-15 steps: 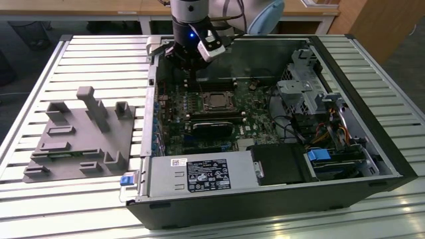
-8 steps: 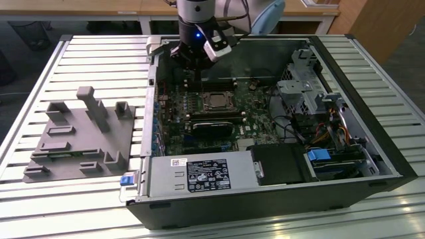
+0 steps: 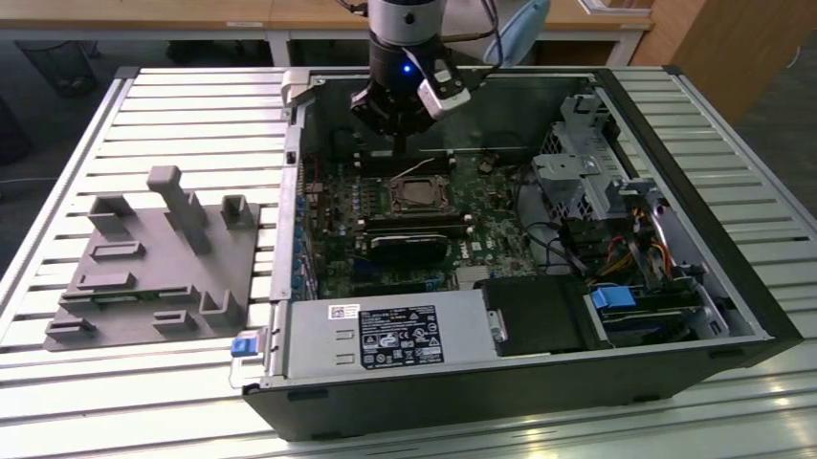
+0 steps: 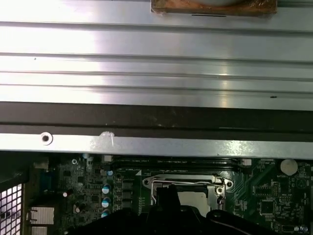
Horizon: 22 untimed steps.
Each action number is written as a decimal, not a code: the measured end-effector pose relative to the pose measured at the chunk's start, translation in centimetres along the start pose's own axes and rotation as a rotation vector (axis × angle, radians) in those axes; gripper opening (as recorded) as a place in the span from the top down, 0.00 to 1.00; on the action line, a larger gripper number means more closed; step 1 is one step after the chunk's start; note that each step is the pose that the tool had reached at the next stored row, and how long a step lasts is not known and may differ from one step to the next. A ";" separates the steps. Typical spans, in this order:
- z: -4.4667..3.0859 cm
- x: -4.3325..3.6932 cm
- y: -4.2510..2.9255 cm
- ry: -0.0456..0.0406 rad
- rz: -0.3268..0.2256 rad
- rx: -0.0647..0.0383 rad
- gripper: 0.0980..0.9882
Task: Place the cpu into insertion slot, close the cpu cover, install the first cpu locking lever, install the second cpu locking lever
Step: 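Install the first cpu locking lever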
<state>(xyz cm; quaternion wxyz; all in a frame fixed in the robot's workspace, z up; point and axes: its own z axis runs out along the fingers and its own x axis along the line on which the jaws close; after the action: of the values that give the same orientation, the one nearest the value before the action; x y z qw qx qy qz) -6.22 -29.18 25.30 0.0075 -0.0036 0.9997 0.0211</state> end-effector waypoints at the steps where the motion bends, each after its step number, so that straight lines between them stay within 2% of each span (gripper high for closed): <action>1: 0.01 0.00 -0.01 0.0000 0.000 -0.001 0.99; 2: 0.02 0.02 -0.04 0.0000 0.000 -0.008 0.99; 4: 0.06 0.07 -0.11 -0.0003 0.000 -0.041 0.99; 5: 0.10 0.08 -0.15 -0.0003 -0.001 -0.052 0.99; 6: 0.19 0.07 -0.18 -0.0006 -0.002 -0.056 0.99; 11: 0.73 -0.17 -0.23 0.0003 -0.009 -0.054 0.99; 16: 1.37 -1.20 -0.24 0.0011 -0.020 -0.052 0.99; 22: 1.84 -1.86 -0.09 0.0010 -0.020 -0.052 0.99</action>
<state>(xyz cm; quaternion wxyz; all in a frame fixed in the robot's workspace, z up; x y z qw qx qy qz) -4.33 -29.18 23.49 0.0072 -0.0137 0.9988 0.0472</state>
